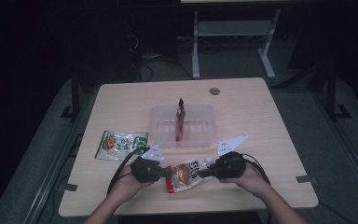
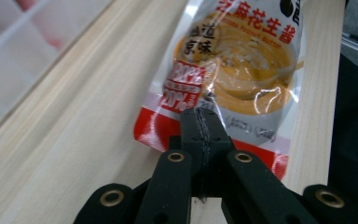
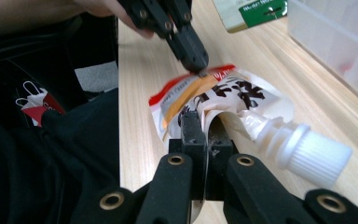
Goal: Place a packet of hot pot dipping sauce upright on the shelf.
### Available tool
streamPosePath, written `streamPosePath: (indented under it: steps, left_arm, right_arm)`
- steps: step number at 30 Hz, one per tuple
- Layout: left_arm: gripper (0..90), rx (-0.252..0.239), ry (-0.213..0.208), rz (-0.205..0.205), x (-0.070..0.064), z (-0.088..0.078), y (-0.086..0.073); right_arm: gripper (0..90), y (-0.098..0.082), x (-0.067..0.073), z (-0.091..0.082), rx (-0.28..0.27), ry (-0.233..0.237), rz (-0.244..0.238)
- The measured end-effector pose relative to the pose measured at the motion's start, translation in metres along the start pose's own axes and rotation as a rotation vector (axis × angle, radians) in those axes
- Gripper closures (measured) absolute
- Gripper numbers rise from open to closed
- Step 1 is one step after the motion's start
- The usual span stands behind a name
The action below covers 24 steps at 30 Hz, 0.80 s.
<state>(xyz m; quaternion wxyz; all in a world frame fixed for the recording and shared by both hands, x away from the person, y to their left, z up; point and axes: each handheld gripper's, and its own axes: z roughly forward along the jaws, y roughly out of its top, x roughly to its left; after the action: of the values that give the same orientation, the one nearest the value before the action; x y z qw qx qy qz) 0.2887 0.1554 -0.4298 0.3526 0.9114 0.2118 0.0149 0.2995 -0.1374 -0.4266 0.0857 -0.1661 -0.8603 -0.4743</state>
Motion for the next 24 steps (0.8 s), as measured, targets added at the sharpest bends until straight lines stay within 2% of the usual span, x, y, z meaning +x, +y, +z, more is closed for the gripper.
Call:
streamPosePath:
  steps: [2,7,12,18,22,24]
  left_arm:
    - [89.8,-0.004,-0.005,-0.006,-0.002,0.003,0.001]
    - [89.8,0.007,-0.025,0.029,-0.009,0.012,0.006]
    - [89.8,-0.004,-0.048,0.047,-0.017,0.02,0.013]
    - [89.8,-0.02,-0.071,0.058,-0.024,0.026,0.019]
    - [89.8,-0.053,-0.108,0.046,-0.027,0.029,0.022]
    - [89.8,-0.059,-0.113,0.061,-0.031,0.033,0.025]
  right_arm:
    - [90.0,0.001,0.001,0.0,-0.013,0.002,-0.007]
    - [90.0,0.005,0.004,0.0,-0.05,0.013,-0.024]
    - [89.9,0.014,0.008,0.001,-0.106,0.051,-0.03]
    - [89.9,0.02,0.012,0.005,-0.117,0.06,-0.042]
    - [89.8,0.023,0.013,0.004,-0.127,0.058,-0.055]
    - [89.9,0.025,0.014,0.004,-0.137,0.055,-0.055]
